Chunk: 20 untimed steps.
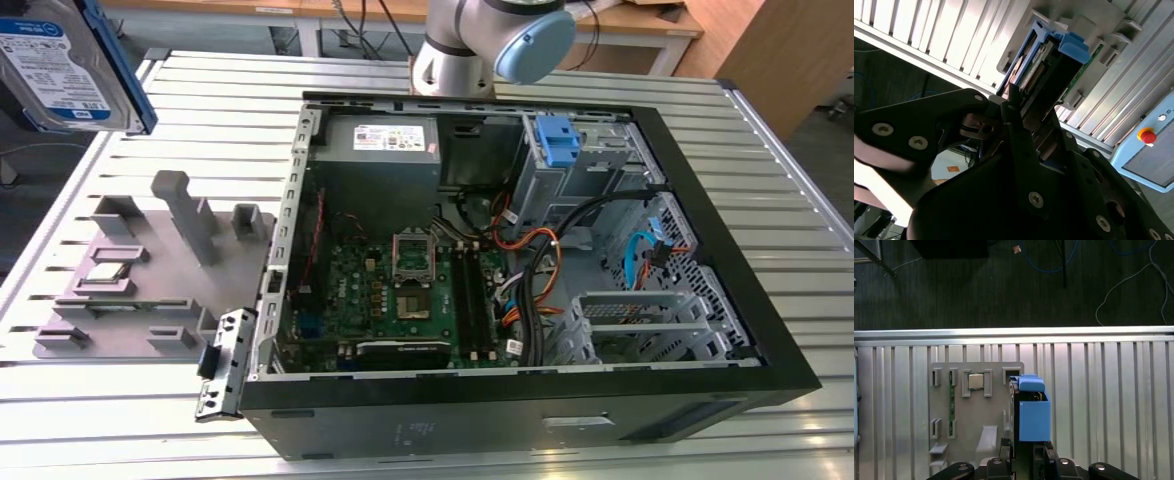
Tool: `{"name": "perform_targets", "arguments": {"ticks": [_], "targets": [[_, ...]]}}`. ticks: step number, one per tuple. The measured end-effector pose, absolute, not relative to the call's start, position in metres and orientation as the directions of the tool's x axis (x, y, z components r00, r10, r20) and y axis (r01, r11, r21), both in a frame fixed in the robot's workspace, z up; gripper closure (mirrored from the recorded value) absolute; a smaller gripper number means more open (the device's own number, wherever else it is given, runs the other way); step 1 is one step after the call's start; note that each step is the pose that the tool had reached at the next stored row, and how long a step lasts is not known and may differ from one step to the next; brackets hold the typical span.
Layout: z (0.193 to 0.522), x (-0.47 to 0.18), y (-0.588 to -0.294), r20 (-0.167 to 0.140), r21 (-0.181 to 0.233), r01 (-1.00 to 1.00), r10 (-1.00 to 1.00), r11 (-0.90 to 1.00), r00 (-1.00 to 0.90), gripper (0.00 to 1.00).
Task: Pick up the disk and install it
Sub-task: 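Pick up the disk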
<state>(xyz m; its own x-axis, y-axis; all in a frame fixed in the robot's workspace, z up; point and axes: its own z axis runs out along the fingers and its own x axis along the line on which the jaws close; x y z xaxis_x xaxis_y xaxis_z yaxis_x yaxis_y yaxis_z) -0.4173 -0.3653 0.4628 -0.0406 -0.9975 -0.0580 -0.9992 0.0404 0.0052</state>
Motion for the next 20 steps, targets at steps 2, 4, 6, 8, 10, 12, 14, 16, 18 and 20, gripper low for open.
{"name": "perform_targets", "arguments": {"ticks": [2,4,6,8,10,12,14,16,18,20], "targets": [[0.463,-0.417,-0.365,-0.059,0.005,-0.999,-0.997,0.04,-0.041,0.65],[0.463,-0.417,-0.365,-0.059,0.005,-0.999,-0.997,0.04,-0.041,0.65],[0.463,-0.417,-0.365,-0.059,0.005,-0.999,-0.997,0.04,-0.041,0.65],[0.463,-0.417,-0.365,-0.06,0.005,-0.999,-0.997,0.04,-0.041,0.65],[0.463,-0.417,-0.365,-0.06,0.005,-0.999,-0.997,0.04,-0.041,0.65],[0.463,-0.417,-0.365,-0.06,0.005,-0.999,-0.997,0.04,-0.04,0.65],[0.463,-0.415,-0.365,-0.06,0.005,-0.999,-0.997,0.04,-0.04,0.65],[0.463,-0.413,-0.365,-0.06,0.005,-0.999,-0.997,0.04,-0.041,0.65],[0.463,-0.411,-0.365,-0.06,0.005,-0.999,-0.997,0.04,-0.041,0.65],[0.463,-0.407,-0.365,-0.059,0.005,-0.999,-0.997,0.04,-0.041,0.65]]}}
